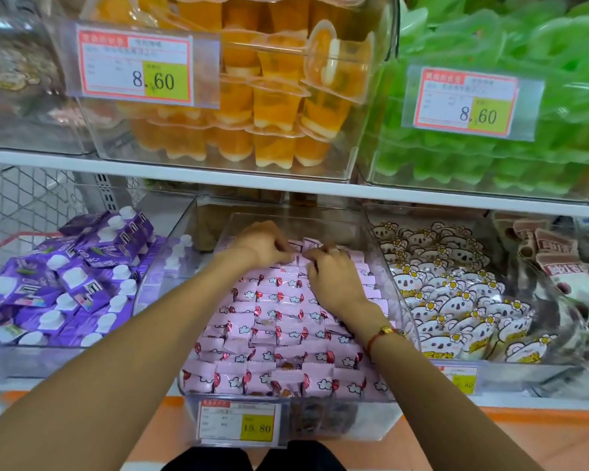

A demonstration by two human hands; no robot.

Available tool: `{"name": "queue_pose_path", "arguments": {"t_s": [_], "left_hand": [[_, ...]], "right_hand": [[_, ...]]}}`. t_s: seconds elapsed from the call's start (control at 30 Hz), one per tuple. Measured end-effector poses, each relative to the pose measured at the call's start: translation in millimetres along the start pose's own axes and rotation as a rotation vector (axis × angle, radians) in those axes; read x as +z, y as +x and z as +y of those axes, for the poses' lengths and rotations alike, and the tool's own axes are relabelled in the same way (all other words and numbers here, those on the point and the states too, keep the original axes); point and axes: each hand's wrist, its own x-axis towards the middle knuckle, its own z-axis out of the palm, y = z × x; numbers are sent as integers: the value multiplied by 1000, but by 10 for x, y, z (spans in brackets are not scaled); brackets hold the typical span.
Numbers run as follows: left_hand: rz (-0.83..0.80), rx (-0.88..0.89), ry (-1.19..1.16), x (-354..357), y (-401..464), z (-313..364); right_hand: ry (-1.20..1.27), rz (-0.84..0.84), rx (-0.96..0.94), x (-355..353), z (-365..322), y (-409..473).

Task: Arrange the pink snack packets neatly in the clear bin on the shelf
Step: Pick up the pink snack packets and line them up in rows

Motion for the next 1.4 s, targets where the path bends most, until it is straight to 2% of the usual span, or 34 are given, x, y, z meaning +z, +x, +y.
{"name": "queue_pose_path", "arguments": {"t_s": [0.1, 0.2, 0.3, 0.37, 0.47, 0.53, 0.6, 0.7, 0.8, 0.87, 0.97, 1.07, 1.23, 1.33, 1.4], "left_hand": [[6, 5, 7, -17, -8, 8], [166, 2, -36, 50, -39, 19], [396, -50, -305, 19, -34, 59], [471, -106, -473, -55, -52, 116], [582, -207, -686, -102, -154, 195], [685, -284, -783, -104, -262, 201], [709, -334, -1032, -106, -365, 202], [618, -460, -1387, -149, -520, 235], [455, -499, -1554, -199, -659, 226], [330, -448, -1513, -234, -737, 198], [159, -267, -1240, -255, -840, 165], [124, -117, -969, -247, -900, 202], [178, -153, -1046, -248, -936, 209], [201, -204, -1066, -209, -960, 208], [206, -240, -1018, -143, -939, 210]], "right_hand": [[22, -10, 7, -8, -2, -3], [1, -34, 1, -3, 2, 1], [-35, -81, -20, -28, 0, 38], [-24, -181, -19, -115, -7, 98], [142, -340, 56, -338, -44, 191], [221, -271, 57, -456, -90, 186], [381, -131, 10, -522, -151, 95], [613, 7, -53, -598, -247, -91], [688, 133, -96, -657, -245, -228], [809, 116, 3, -684, -198, -280], [1183, -44, 315, -757, -157, -329], [1411, -142, 506, -834, -153, -359], [1494, -208, 501, -834, -96, -400], [1540, -276, 396, -853, -21, -421], [1537, -262, 311, -851, -39, -438]]}}
